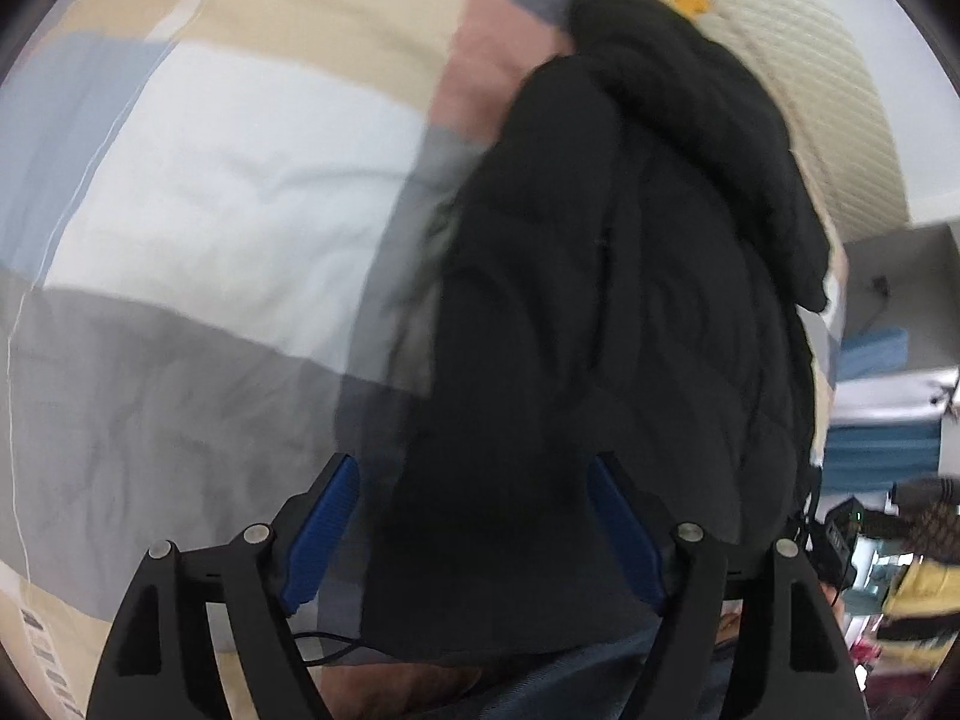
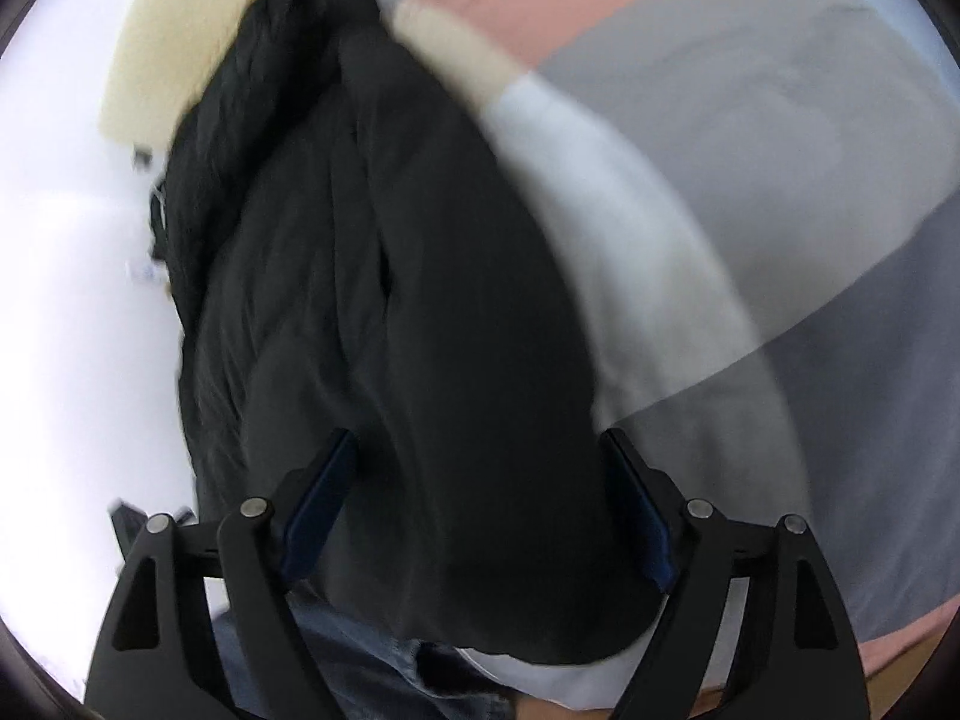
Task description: Fold large clothes
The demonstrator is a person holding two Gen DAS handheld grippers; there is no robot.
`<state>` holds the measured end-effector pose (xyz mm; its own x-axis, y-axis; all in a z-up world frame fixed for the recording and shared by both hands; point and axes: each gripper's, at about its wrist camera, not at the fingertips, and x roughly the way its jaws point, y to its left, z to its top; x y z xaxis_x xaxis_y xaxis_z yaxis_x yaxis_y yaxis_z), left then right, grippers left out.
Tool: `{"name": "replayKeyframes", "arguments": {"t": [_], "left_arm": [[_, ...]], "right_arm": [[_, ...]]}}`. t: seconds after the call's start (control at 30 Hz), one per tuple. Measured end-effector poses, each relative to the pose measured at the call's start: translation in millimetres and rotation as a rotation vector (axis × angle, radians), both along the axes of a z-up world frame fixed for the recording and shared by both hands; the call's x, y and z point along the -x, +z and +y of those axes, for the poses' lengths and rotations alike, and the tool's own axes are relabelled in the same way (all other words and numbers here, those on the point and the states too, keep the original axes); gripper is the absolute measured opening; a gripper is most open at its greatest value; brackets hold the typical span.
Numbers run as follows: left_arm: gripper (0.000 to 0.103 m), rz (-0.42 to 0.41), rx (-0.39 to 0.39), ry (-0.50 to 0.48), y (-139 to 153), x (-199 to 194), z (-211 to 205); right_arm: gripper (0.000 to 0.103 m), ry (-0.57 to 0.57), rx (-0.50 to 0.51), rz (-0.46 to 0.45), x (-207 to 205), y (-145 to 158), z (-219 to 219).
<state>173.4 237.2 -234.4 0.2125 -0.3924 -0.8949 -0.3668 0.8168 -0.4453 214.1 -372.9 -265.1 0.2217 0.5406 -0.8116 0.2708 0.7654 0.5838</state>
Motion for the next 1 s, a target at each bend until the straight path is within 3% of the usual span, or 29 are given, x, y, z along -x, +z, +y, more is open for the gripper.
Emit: {"name": "replayKeyframes", "arguments": {"t": [0.2, 0.33, 0.47, 0.53, 0.6, 0.7, 0.73, 0.83, 0.93, 1.0], "left_arm": [[0.078, 0.076, 0.056, 0.046, -22, -1, 7], [0.078, 0.068, 0.113, 0.017, -27, -7, 0], [0.078, 0.032, 0.227, 0.052, -34, -13, -3], [0.077, 0.003, 0.283, 0.051, -35, -18, -9], [0.077, -0.031, 0.304, 0.015, -29, -22, -20], [0.069, -0.074, 0.281, -0.043, -17, -24, -35], [0.061, -0.081, 0.252, -0.062, -13, -25, -40], [0.035, -0.112, 0.2, -0.098, -2, -26, -54], [0.018, -0.158, 0.169, -0.1, 13, -24, -60], [0.013, -0.188, 0.17, -0.08, 28, -19, -58]], "right_arm": [[0.089, 0.063, 0.057, 0.002, -1, -4, 13], [0.092, 0.061, 0.048, 0.001, -3, -7, 12], [0.091, 0.043, 0.023, -0.012, -4, -8, 13], [0.072, 0.06, -0.038, -0.049, -3, -3, 13], [0.065, 0.074, -0.07, -0.103, -2, 8, 17], [0.054, 0.093, -0.082, -0.155, -2, 17, 24], [0.043, 0.09, -0.066, -0.153, -1, 17, 24], [0.024, 0.071, -0.067, -0.146, 1, 14, 17], [0.02, 0.074, -0.05, -0.174, 1, 19, 20], [0.018, 0.086, -0.021, -0.213, 3, 34, 23]]}}
